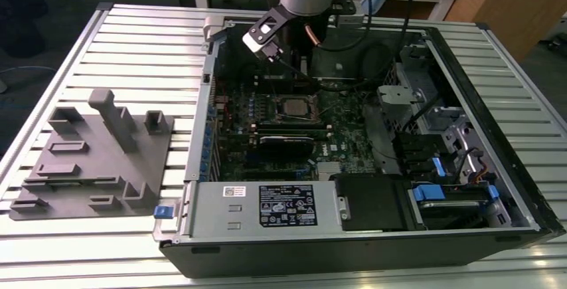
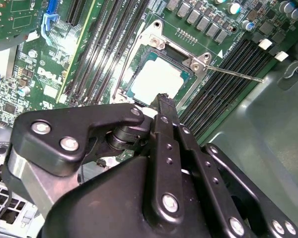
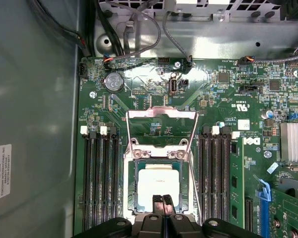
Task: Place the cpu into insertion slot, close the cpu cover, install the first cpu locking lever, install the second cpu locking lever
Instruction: 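Close the cpu cover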
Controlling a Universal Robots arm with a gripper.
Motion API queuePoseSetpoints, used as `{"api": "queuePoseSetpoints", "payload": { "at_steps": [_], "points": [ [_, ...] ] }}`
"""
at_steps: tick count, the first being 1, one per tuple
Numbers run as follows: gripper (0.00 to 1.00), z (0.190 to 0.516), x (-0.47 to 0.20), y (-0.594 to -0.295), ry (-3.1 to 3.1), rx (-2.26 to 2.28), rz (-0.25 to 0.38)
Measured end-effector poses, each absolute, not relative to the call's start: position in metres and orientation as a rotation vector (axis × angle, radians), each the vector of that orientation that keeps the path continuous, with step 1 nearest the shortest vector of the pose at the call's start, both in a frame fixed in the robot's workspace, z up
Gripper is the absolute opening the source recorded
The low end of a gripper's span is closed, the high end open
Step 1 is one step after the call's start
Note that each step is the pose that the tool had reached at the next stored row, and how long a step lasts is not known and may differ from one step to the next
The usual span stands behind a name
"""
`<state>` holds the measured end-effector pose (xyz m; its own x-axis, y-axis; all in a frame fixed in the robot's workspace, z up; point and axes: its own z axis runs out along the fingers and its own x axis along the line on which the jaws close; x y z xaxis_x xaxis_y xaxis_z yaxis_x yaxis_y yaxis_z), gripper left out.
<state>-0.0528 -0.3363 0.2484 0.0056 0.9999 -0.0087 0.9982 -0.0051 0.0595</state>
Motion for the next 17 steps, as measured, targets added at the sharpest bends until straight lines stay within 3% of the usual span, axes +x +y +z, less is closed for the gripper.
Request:
{"api": "queuePoseSetpoints", "payload": {
  "at_steps": [17],
  "points": [
    [0.11, 0.2548, -0.0528, -0.3363, 2.181, 2.193, 0.055]
  ]
}}
